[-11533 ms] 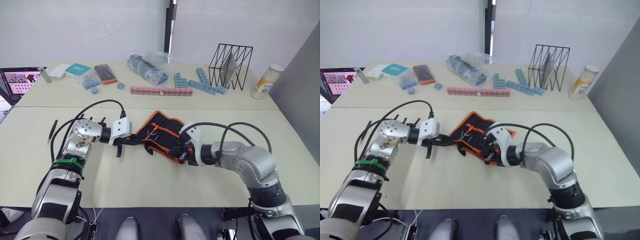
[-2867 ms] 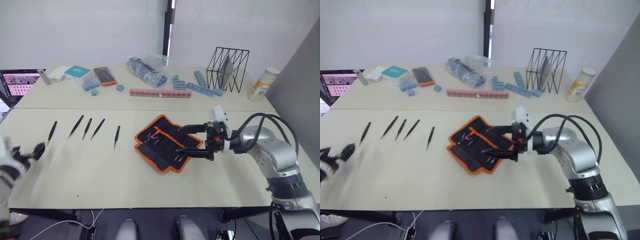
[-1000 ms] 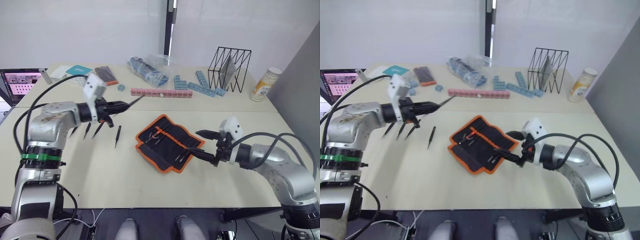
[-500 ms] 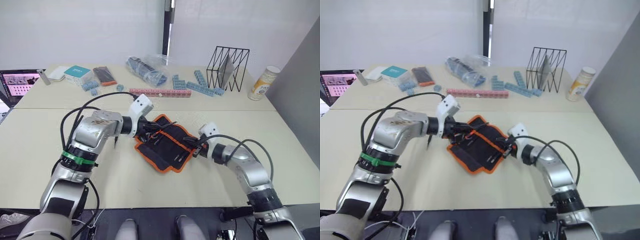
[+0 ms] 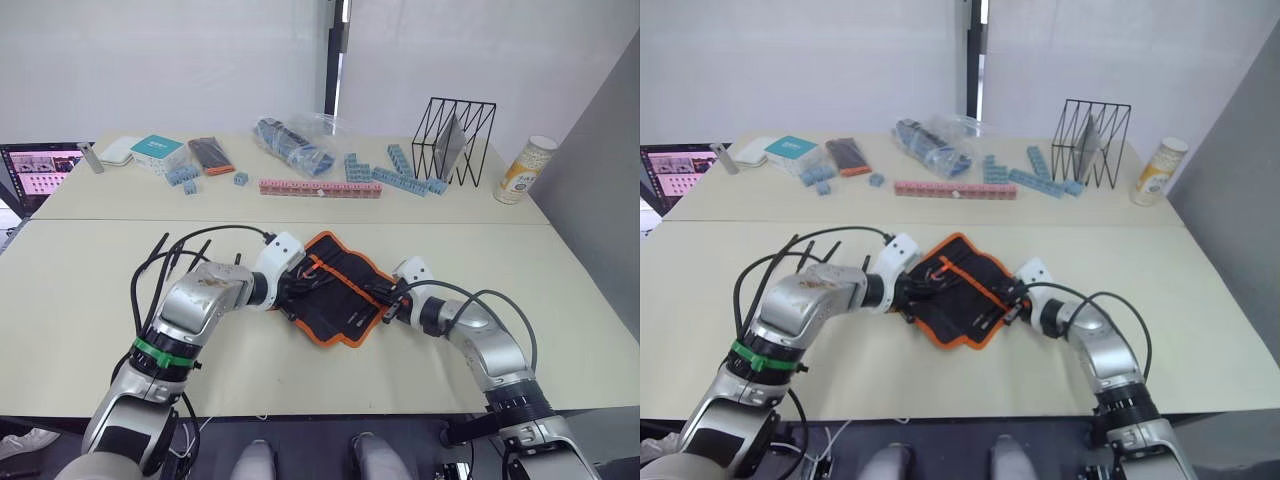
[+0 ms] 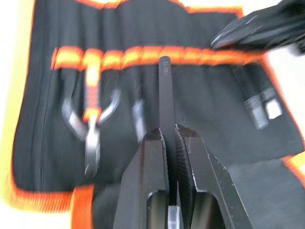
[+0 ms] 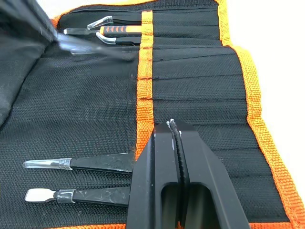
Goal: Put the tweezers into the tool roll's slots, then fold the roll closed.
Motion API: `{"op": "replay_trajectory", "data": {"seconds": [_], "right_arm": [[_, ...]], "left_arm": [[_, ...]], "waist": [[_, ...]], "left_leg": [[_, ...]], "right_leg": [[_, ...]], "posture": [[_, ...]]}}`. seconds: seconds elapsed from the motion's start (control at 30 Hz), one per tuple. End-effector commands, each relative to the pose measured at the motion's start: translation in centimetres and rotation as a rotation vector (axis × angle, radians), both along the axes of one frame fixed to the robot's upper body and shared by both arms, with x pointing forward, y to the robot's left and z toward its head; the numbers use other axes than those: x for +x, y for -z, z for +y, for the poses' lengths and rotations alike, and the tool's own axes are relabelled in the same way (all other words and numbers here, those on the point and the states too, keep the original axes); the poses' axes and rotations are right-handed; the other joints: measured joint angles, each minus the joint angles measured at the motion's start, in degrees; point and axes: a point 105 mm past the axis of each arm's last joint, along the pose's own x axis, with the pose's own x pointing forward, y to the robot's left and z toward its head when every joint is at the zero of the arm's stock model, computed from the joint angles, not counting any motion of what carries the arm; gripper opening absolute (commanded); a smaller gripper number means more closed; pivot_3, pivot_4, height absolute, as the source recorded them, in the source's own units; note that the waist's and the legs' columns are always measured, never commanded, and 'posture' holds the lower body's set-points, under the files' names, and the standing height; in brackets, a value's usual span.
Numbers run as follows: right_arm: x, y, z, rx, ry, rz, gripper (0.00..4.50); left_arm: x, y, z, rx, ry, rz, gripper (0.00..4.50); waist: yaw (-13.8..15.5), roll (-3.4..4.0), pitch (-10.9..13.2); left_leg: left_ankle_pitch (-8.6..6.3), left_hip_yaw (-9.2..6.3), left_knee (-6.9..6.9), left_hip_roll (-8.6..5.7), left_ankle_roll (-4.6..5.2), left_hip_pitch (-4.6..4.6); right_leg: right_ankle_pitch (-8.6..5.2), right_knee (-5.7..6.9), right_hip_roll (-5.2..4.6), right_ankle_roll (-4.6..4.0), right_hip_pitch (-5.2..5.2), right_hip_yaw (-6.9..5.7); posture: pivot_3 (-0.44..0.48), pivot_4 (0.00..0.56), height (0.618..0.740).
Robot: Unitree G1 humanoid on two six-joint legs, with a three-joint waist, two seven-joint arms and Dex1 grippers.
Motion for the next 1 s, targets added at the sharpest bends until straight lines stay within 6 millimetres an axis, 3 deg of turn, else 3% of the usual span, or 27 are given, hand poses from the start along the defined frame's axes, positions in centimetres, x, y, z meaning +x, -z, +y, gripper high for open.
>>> {"op": "replay_trajectory", "data": {"seconds": [0.03, 0.47, 0.7, 1.0], "right_arm": [[-0.5, 1.5, 0.0, -0.016, -0.012, 0.057, 0.02], [-0.5, 1.7, 1.0, -0.017, -0.046, 0.069, 0.02], [-0.7, 1.8, 1.2, -0.019, -0.051, 0.074, 0.02], [-0.9, 2.2, 1.1, -0.023, -0.051, 0.084, 0.02]], "left_arm": [[0.3, -1.3, 0.2, -0.008, -0.029, -0.059, 0.0], [2.0, -0.5, -2.1, -0.025, -0.037, -0.077, 0.0], [1.9, -0.1, -4.0, -0.041, 0.026, -0.064, 0.0], [2.3, -0.2, -2.8, 0.03, 0.049, -0.086, 0.0]], "waist": [[0.0, 0.0, 0.0], [0.0, 0.01, 0.0], [0.0, 0.01, 0.0], [0.0, 0.02, 0.0]], "left_leg": [[0.0, 0.0, 0.0, 0.0, 0.0, 0.01], [0.01, -0.01, 0.01, -0.02, 0.0, 0.06], [0.0, 0.0, 0.01, -0.03, 0.0, 0.07], [0.0, -0.02, 0.01, -0.03, 0.0, 0.07]], "right_leg": [[0.0, 0.0, 0.0, 0.0, 0.01, 0.0], [0.01, 0.01, 0.0, 0.0, 0.07, 0.01], [0.01, 0.02, 0.0, 0.01, 0.09, 0.01], [0.0, 0.01, 0.0, 0.01, 0.08, 0.01]], "posture": [[0.0, 0.15, 0.737], [0.0, 0.15, 0.737], [0.0, 0.15, 0.737], [0.0, 0.15, 0.737]]}}
